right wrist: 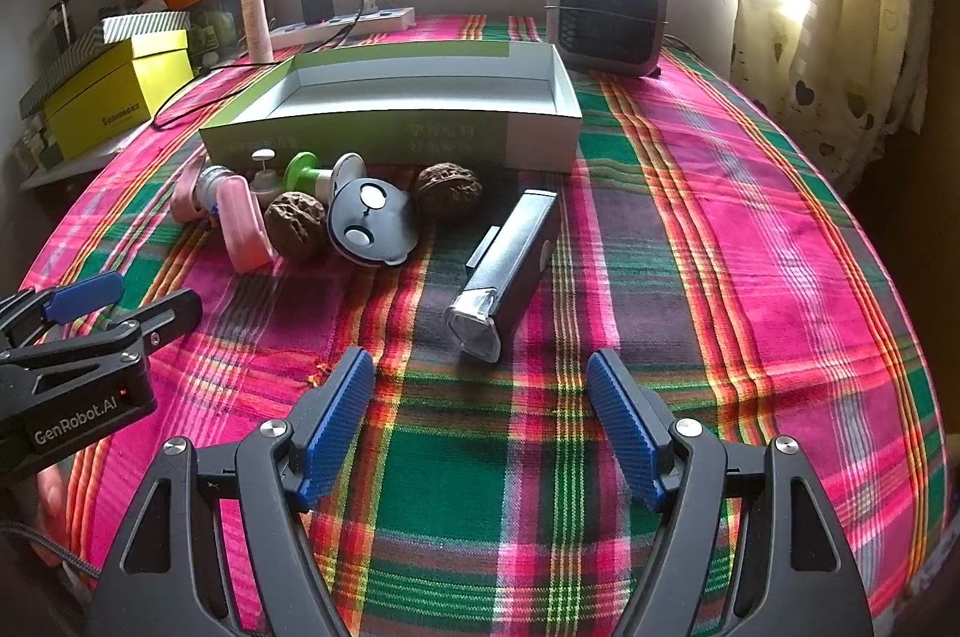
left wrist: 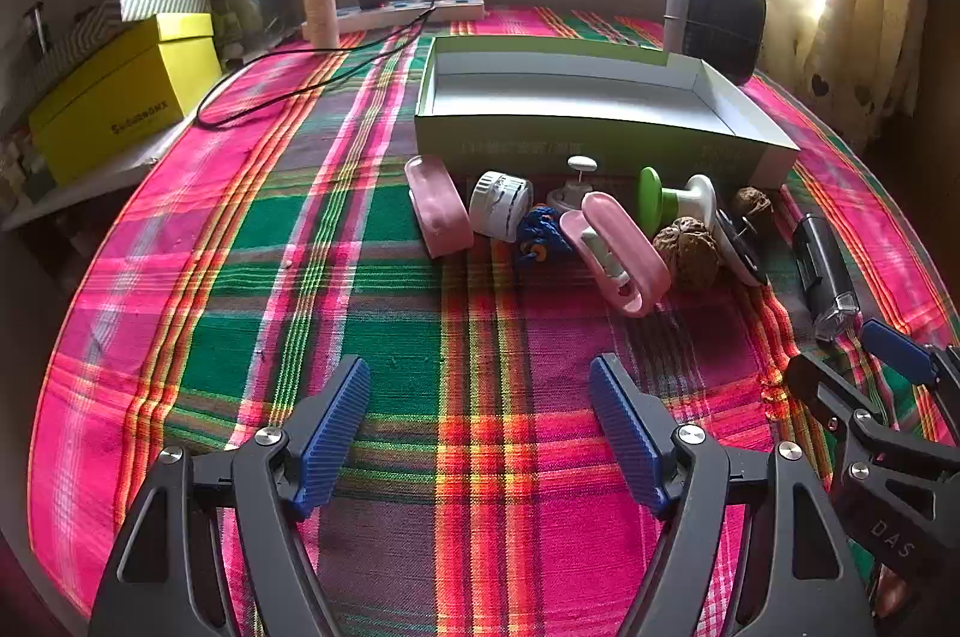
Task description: Organize objects
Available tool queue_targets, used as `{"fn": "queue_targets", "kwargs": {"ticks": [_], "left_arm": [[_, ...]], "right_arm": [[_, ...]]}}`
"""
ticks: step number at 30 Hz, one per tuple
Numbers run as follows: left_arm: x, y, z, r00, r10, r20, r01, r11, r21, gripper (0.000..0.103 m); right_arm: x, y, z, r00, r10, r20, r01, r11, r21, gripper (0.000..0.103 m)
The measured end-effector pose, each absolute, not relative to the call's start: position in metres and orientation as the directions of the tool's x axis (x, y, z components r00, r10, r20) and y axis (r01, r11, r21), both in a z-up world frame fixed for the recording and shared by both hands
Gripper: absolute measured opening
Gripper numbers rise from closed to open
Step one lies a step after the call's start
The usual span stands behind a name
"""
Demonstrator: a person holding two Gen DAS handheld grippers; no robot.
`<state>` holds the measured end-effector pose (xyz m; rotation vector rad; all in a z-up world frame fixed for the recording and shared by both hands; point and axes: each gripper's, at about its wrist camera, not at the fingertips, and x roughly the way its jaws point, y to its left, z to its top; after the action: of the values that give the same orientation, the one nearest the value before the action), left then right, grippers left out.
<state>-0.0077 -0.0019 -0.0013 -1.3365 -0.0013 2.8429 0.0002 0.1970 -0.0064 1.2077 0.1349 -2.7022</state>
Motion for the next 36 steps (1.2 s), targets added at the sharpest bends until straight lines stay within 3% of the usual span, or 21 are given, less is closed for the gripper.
{"fn": "queue_targets", "kwargs": {"ticks": [21, 25, 36], "left_arm": [[-0.01, -0.001, -0.001, -0.629, 0.01, -0.777, -0.007, -1.0, -0.007, 0.075], [-0.01, -0.005, 0.0, -0.624, 0.033, -0.781, -0.013, -0.999, -0.031, 0.075], [-0.017, -0.007, 0.007, -0.602, 0.131, -0.788, -0.048, -0.991, -0.128, 0.074]], "right_arm": [[0.0, 0.197, -0.006, -0.636, -0.144, -0.758, 0.22, -0.975, 0.001, 0.074], [-0.002, 0.206, -0.003, -0.63, -0.182, -0.755, 0.209, -0.976, 0.062, 0.074], [-0.02, 0.207, 0.005, -0.637, -0.166, -0.752, 0.204, -0.978, 0.042, 0.072]]}}
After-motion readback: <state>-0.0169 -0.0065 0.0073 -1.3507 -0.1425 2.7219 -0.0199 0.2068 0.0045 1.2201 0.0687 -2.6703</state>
